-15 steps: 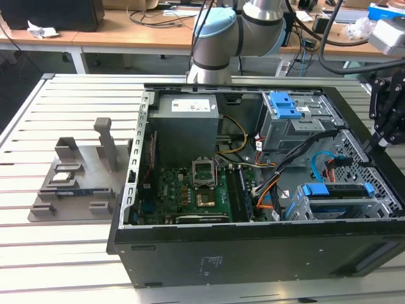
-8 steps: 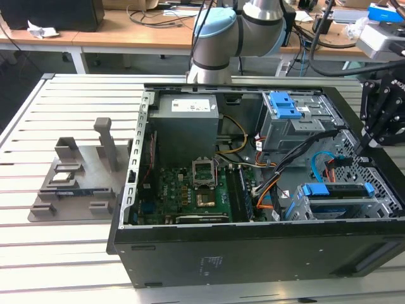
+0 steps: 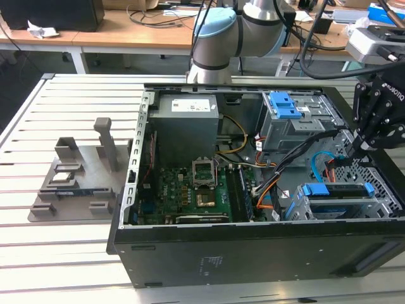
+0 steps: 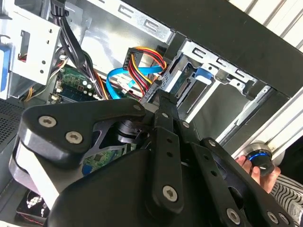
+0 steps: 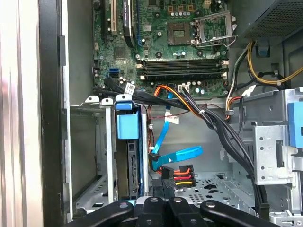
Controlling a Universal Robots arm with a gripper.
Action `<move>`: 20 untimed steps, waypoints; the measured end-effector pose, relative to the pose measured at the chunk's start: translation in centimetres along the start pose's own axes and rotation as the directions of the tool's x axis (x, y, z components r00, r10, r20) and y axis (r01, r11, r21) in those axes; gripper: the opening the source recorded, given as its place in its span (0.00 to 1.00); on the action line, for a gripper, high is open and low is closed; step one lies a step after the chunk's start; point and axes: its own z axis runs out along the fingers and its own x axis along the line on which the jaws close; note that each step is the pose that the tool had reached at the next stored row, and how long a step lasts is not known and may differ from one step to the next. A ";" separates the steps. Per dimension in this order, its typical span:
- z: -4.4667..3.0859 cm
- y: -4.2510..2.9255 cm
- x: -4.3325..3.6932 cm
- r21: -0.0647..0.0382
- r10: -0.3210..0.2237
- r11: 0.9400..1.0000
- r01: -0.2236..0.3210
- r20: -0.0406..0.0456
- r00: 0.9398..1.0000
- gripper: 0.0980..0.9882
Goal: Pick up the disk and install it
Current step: 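Insert the first disk wire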
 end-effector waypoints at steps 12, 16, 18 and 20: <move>1.93 0.45 -0.06 0.000 0.000 1.000 0.000 -0.004 1.000 0.30; 1.94 0.45 -0.05 0.000 0.000 1.000 0.000 -0.006 1.000 0.28; 1.94 0.45 -0.05 0.000 0.000 1.000 0.000 -0.007 1.000 0.20; 1.94 0.45 -0.05 0.000 0.000 1.000 0.000 -0.007 1.000 0.13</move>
